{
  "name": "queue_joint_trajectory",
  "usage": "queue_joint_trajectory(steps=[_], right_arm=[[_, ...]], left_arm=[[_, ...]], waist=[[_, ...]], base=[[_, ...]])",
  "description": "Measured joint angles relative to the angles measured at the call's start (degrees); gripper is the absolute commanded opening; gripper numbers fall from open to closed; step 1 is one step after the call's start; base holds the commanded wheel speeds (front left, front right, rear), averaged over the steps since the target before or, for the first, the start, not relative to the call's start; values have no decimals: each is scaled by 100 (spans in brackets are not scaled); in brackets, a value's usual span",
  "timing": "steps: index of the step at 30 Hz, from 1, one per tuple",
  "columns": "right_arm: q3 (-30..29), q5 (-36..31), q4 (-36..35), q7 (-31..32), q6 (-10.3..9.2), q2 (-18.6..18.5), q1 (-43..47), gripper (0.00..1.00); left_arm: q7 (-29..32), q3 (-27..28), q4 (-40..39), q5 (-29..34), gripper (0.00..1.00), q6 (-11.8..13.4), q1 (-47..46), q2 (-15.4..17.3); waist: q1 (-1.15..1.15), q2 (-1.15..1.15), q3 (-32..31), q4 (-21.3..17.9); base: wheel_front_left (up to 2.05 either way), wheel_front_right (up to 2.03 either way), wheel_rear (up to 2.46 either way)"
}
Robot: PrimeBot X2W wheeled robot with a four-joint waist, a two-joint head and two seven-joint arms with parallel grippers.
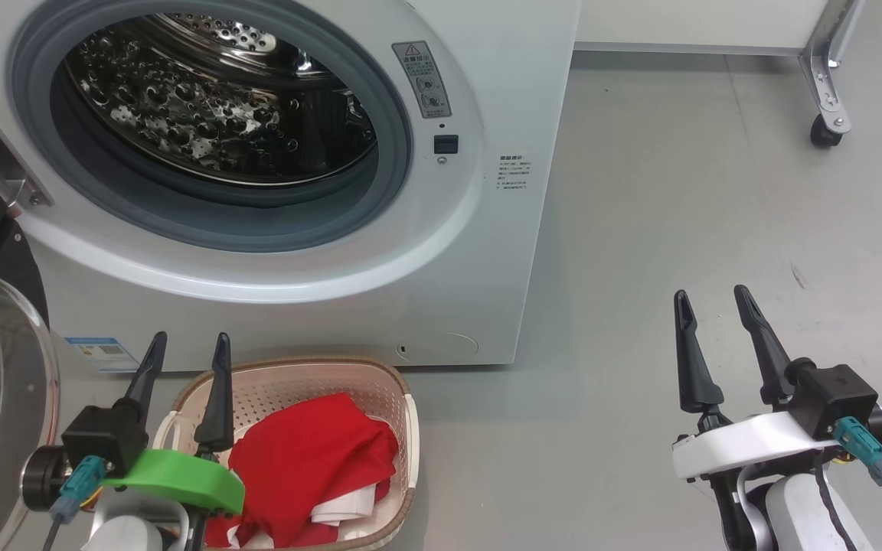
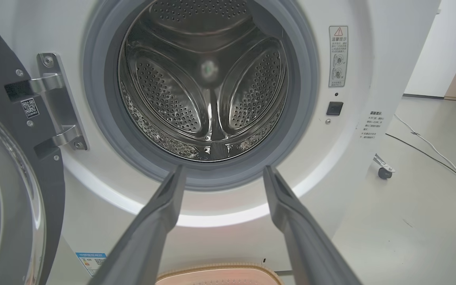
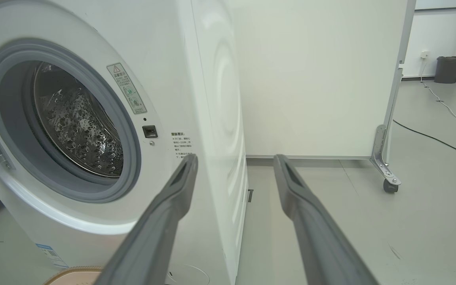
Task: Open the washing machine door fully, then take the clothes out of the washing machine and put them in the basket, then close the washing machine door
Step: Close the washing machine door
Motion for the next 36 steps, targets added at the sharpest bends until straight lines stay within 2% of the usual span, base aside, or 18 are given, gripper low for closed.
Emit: queue_joint_trajectory(steps=[36], right_arm=[[26, 5, -27, 0, 1, 0, 3, 100]], left_arm=[[0, -188, -230, -107, 100, 178, 258, 1]], waist=[[0, 0, -7, -36]], base=[[0, 0, 0]])
